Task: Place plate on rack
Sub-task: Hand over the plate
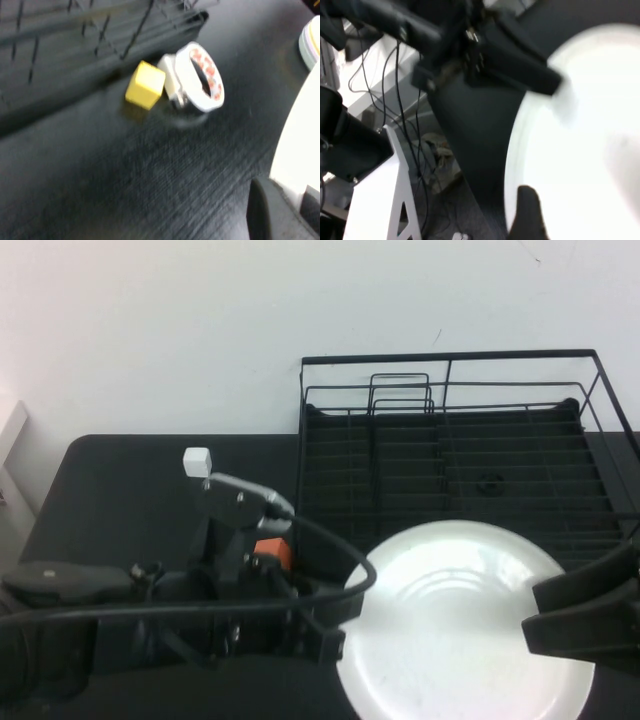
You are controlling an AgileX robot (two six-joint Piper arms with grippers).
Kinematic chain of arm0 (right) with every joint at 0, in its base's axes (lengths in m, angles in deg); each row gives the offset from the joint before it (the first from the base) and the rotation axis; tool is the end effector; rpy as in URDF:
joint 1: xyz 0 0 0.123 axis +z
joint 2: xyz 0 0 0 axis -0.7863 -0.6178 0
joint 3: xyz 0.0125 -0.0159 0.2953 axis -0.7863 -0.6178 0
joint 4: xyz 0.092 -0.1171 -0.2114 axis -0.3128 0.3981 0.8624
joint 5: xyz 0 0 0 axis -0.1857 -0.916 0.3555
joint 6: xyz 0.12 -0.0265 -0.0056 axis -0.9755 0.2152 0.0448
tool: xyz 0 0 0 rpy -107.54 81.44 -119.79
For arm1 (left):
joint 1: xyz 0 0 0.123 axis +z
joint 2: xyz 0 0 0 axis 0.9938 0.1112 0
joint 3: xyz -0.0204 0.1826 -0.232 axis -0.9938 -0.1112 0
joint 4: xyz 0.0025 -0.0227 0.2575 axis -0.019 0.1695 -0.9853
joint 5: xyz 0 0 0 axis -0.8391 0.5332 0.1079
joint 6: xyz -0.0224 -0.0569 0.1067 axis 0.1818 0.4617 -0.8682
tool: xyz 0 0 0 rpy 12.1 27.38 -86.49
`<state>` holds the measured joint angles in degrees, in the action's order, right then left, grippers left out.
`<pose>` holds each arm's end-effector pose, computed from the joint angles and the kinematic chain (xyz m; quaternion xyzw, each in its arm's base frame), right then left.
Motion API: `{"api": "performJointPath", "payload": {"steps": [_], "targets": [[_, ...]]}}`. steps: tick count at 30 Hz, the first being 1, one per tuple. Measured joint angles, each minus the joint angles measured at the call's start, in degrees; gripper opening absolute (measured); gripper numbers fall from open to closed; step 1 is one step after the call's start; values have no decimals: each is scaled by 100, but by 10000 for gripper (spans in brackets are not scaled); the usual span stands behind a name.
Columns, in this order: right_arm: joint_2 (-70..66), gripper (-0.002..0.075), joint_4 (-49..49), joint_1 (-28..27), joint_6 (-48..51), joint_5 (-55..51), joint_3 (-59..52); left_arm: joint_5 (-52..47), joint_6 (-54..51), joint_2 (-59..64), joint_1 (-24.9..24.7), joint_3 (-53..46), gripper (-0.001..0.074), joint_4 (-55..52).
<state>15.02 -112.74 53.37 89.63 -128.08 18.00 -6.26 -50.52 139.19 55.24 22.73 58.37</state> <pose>0.2109 0.1079 0.2562 -0.3303 0.7998 0.3969 0.3061 0.2368 -0.1926 0.2253 0.2242 0.8286 -0.3619 0.3635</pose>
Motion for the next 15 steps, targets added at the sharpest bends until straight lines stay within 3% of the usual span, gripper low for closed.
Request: {"api": "performJointPath", "payload": {"steps": [5, 15], "targets": [[-311, 456, 23, 0, 189, 0, 0, 65, 1, 0, 0, 294, 12, -37], [-341, 298, 23, 0, 331, 312, 21, 316, 12, 0, 4, 573, 17, -37]]}}
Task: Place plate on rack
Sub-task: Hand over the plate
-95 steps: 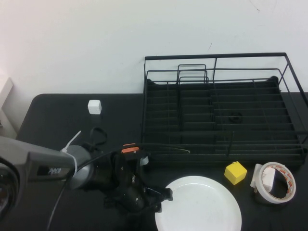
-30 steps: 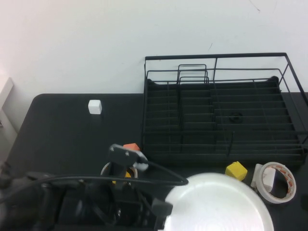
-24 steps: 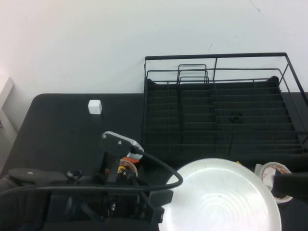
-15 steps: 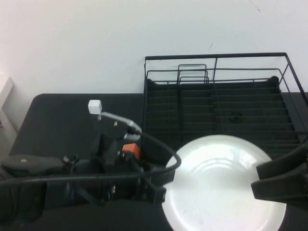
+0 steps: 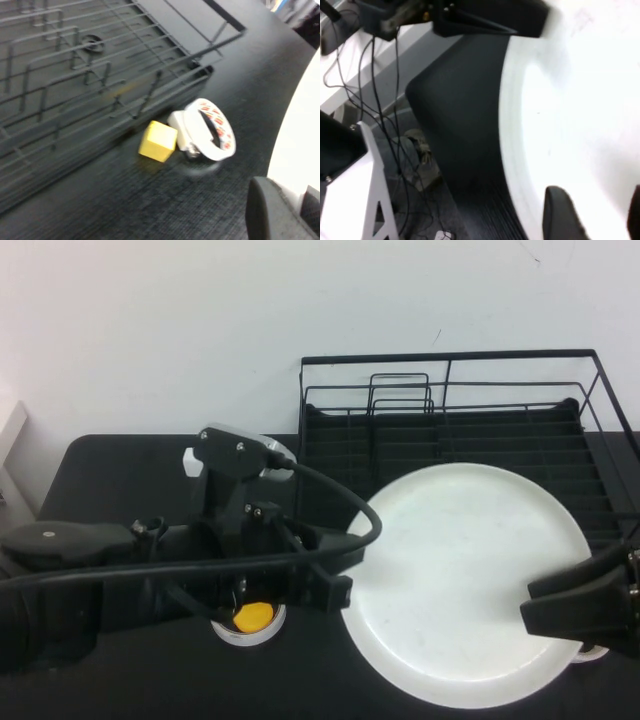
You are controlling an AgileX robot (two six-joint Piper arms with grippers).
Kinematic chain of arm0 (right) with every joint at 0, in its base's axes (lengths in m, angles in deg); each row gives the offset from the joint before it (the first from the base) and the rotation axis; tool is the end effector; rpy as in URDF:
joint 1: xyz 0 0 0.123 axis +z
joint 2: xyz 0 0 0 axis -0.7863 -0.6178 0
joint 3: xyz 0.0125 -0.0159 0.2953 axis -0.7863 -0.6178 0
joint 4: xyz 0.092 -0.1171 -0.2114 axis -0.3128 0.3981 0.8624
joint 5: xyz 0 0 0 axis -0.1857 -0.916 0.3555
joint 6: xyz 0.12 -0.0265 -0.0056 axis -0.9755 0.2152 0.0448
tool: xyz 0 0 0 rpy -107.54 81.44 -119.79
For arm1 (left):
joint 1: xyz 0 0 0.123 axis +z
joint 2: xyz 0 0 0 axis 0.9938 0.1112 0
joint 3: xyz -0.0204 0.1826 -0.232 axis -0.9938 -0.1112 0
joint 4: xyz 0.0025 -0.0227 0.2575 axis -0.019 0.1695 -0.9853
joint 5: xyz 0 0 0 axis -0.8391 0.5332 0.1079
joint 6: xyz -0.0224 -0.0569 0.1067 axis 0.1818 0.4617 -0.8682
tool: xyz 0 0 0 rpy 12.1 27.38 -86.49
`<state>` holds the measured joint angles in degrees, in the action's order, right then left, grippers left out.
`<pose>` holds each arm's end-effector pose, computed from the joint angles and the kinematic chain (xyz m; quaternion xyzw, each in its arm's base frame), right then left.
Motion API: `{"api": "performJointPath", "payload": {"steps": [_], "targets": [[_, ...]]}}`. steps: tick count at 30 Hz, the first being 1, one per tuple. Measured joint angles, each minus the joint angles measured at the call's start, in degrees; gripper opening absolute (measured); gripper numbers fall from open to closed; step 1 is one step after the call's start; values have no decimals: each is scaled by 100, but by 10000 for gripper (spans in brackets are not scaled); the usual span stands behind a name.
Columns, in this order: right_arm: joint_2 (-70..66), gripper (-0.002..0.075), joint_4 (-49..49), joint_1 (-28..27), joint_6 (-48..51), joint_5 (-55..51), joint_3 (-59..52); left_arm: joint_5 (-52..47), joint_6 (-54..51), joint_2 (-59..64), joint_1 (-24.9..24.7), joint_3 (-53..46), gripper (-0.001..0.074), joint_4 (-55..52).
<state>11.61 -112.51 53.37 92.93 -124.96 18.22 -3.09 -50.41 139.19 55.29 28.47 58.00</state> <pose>0.2247 0.1052 0.2419 -0.3339 0.8081 0.3759 0.3069 0.2573 -0.1965 0.2550 0.2207 0.8122 -0.3481 0.4128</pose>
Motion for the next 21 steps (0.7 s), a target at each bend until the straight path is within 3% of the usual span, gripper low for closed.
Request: {"api": "performJointPath", "payload": {"steps": [12, 18, 21], "targets": [[0, 288, -10, 0, 0, -730, 953, 958, 0, 0, 0, 0, 6, 44], [0, 293, 41, 0, 14, -118, 1136, 997, 0, 0, 0, 0, 6, 55], [0, 347, 129, 0, 102, 419, 1149, 1020, 0, 0, 0, 0, 6, 55]]}}
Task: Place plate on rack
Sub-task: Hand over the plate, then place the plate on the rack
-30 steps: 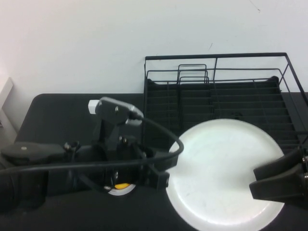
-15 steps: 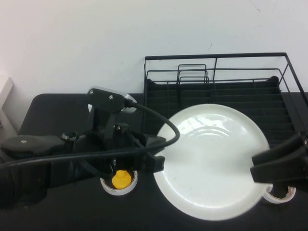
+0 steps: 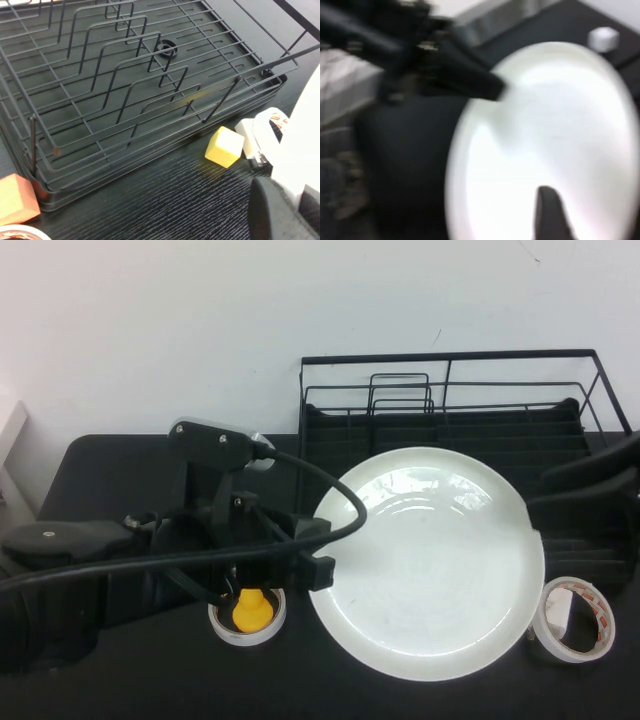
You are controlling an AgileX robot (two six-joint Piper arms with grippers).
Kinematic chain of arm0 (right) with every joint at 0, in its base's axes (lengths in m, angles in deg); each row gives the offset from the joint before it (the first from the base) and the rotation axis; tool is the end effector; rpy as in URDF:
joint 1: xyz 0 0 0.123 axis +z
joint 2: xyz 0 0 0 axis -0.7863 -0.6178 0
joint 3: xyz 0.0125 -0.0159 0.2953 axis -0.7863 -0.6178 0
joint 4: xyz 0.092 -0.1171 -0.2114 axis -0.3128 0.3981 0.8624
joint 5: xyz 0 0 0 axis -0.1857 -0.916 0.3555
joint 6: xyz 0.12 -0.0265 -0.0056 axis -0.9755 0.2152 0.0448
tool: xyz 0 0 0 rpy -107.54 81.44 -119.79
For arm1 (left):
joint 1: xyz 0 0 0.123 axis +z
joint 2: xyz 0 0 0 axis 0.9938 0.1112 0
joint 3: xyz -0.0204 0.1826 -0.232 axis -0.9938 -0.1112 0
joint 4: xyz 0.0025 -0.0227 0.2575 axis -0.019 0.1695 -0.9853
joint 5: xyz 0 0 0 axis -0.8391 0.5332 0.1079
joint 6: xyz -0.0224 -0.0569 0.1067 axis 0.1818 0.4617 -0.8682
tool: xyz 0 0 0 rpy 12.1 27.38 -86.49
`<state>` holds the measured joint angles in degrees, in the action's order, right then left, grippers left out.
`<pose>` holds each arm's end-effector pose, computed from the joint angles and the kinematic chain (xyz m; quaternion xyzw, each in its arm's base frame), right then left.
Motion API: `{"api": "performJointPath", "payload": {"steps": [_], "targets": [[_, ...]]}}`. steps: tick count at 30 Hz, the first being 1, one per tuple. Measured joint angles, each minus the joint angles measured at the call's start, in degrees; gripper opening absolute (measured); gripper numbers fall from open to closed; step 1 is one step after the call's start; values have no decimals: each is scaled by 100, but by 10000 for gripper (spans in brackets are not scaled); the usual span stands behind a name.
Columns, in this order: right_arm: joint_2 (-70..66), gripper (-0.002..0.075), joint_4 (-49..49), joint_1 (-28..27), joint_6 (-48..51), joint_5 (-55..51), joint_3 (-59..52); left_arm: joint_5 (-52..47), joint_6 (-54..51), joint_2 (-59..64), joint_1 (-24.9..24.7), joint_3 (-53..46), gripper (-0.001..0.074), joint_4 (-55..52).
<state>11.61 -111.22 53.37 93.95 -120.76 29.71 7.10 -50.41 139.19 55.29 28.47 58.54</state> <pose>0.2614 0.1009 0.2959 -0.3668 0.7805 0.3063 0.4030 0.2715 -0.1810 0.2493 0.1765 0.8369 -0.2789 0.4367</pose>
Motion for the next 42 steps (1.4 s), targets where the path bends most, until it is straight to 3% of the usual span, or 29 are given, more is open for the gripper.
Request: {"api": "performJointPath", "payload": {"steps": [4, 7, 17, 21, 26, 30, 37, 42], "targets": [[-10, 489, 38, 0, 34, 570, 0, 25, 0, 0, 0, 9, 6, 0], [-83, 542, 25, 0, 45, 633, 0, 25, 0, 0, 0, 9, 6, 0], [-1055, 556, -26, 0, 188, 225, 0, -67, 0, 0, 0, 134, 6, 10], [-1448, 462, -263, 0, 460, -80, 0, -91, 0, 0, 0, 289, 6, 10], [-1582, 132, -669, 0, 1047, -266, 4, -61, -73, 0, 0, 352, 6, 10], [-1596, 121, -978, 0, 1494, -155, 53, -73, -112, 0, 0, 354, 60, 10], [-1596, 120, -1155, 10, 2323, 345, 448, 76, -248, -170, 194, 354, 349, 23], [-1633, 120, -1155, 10, 2886, 846, 1087, 642, -198, -628, 406, 354, 399, 44]]}}
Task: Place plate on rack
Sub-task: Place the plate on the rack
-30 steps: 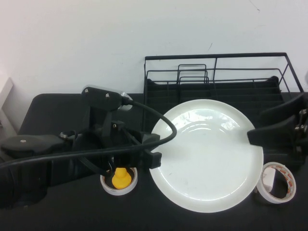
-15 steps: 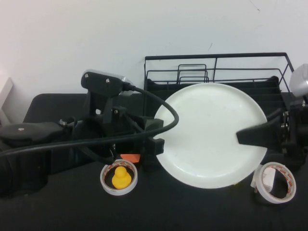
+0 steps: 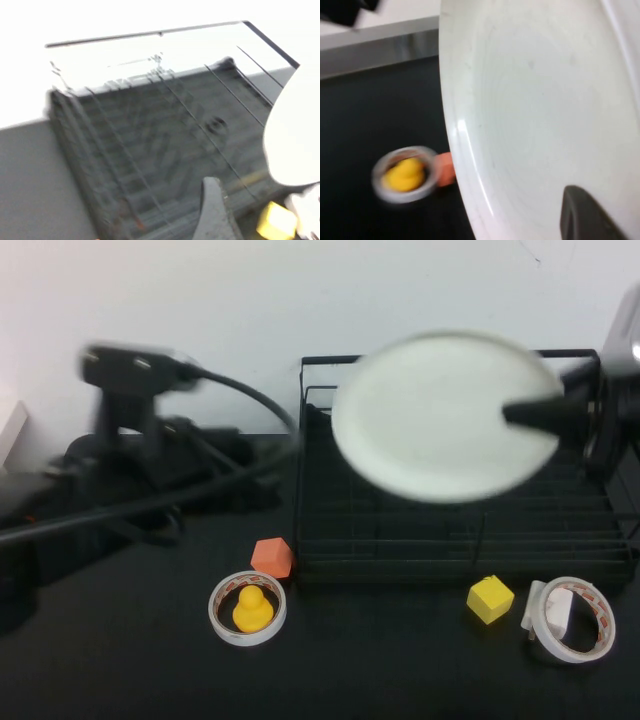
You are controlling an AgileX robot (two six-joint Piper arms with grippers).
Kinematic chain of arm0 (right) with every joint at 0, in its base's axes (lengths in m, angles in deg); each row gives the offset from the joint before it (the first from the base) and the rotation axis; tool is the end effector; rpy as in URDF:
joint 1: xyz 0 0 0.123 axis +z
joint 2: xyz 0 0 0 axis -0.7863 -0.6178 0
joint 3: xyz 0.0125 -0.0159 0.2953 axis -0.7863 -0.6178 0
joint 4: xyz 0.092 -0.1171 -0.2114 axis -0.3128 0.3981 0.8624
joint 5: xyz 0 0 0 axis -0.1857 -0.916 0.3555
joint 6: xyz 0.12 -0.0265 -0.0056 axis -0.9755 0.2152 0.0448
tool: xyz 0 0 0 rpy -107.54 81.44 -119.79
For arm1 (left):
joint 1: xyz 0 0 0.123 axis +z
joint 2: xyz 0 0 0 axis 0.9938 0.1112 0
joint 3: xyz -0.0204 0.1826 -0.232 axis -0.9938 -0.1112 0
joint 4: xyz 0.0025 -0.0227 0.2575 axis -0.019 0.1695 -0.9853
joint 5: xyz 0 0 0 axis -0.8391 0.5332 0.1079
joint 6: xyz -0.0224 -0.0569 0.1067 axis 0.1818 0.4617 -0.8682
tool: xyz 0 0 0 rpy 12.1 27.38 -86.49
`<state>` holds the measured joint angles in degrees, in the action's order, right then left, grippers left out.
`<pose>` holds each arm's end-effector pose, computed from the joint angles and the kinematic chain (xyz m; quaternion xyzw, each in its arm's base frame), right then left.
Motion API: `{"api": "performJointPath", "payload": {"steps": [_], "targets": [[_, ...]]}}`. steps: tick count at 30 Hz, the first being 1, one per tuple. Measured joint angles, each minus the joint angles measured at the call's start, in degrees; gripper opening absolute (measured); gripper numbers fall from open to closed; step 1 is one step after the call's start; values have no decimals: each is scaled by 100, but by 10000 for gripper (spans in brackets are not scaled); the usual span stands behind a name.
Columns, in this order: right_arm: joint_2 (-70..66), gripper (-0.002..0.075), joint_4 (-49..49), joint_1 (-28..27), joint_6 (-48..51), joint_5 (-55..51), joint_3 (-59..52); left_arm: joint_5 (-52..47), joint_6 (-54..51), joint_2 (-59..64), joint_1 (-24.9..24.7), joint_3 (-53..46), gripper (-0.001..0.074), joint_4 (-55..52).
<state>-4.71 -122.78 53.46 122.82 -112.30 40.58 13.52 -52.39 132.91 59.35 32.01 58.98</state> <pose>0.3545 0.0992 0.2813 -0.4416 0.7139 0.2074 0.5023 0.2833 -0.1465 0.3036 0.1315 0.8053 -0.2294 0.5306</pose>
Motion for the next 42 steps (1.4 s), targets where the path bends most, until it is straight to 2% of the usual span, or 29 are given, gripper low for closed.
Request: {"api": "performJointPath", "payload": {"steps": [3, 8, 11, 14, 18, 23, 26, 31, 42], "targets": [[-131, 120, 0, 0, 570, 105, 528, 472, 25, -294, 7, 0, 349, 37], [-598, 120, 0, 0, 1132, 144, 1578, 1159, 32, -668, 7, -153, 76, 100], [-1061, 120, 0, 0, 1209, 144, 2272, 1304, 32, -895, 7, -566, 20, 113], [-1679, 120, 0, 0, 1234, 103, 2944, 1219, 118, -1145, 7, -1112, 6, 126], [-2493, 120, 0, 0, 1245, -155, 3707, 588, 536, -1559, 7, -1868, 0, 135], [-3426, 120, 22, 0, 1147, -336, 4458, -937, 1164, -1999, 7, -2741, 0, 90], [-3860, 120, 22, 0, 1096, -336, 4720, -1965, 1308, -2074, 7, -3047, 0, 20], [-4294, 120, 22, 0, 1096, -210, 4908, -3021, 1374, -2096, 7, -3256, -1, -73], [-4605, 120, 209, 0, 837, 14, 4928, -3261, 1378, -2096, 7, -3265, -1, -96]]}}
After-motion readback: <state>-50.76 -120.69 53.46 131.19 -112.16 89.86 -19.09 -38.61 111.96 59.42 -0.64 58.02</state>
